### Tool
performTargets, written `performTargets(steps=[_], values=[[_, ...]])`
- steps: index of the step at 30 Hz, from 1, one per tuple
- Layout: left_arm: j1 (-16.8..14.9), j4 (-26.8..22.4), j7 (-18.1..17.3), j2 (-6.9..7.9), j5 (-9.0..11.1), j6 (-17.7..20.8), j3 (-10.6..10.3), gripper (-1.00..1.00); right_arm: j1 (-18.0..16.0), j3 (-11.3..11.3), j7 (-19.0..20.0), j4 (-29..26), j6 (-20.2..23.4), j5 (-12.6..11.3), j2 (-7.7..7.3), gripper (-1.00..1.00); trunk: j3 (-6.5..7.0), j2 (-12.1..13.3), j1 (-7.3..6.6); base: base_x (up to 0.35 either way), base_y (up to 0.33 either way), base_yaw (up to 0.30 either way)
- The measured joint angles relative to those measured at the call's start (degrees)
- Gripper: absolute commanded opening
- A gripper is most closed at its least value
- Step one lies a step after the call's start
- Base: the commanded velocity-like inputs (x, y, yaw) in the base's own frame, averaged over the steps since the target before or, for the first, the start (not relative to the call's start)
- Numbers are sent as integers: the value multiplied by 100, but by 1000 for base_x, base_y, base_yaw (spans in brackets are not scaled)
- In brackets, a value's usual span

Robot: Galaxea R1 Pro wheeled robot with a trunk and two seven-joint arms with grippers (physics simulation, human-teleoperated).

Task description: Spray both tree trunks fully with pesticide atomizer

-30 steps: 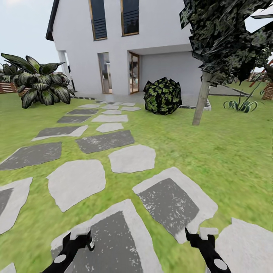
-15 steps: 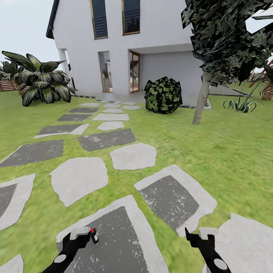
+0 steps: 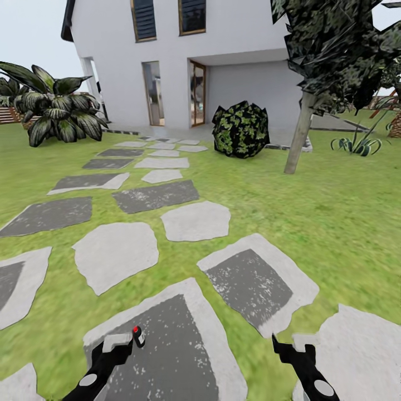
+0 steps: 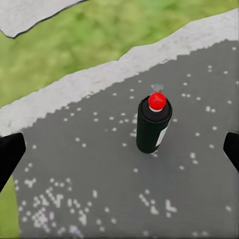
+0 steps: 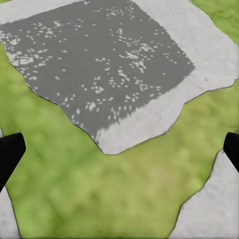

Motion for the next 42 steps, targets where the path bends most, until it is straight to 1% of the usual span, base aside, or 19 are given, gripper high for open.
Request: performTargets(steps=[8,19,24,31,42], values=[[-6,-5,-4,0,-19,12,-37,100,0,-2,-2,0,0,-7,0,100,-249,-11,21,0,0,-8],[-52,-8,-7,8,-22,25,-44,100,0,1,-3,-1,0,-8,2,100,-580,-26,49,0,0,-137],[-60,-9,-12,9,-26,26,-49,100,0,5,-4,0,0,-8,14,100,-701,-33,62,0,0,-25],[-71,-8,-14,10,-29,30,-53,100,0,6,-4,-1,0,-8,17,100,-857,-42,80,0,0,-186],[-74,-9,-11,16,-35,27,-54,100,0,-2,-4,-2,0,-8,18,100,-1101,-57,108,0,0,-11]])
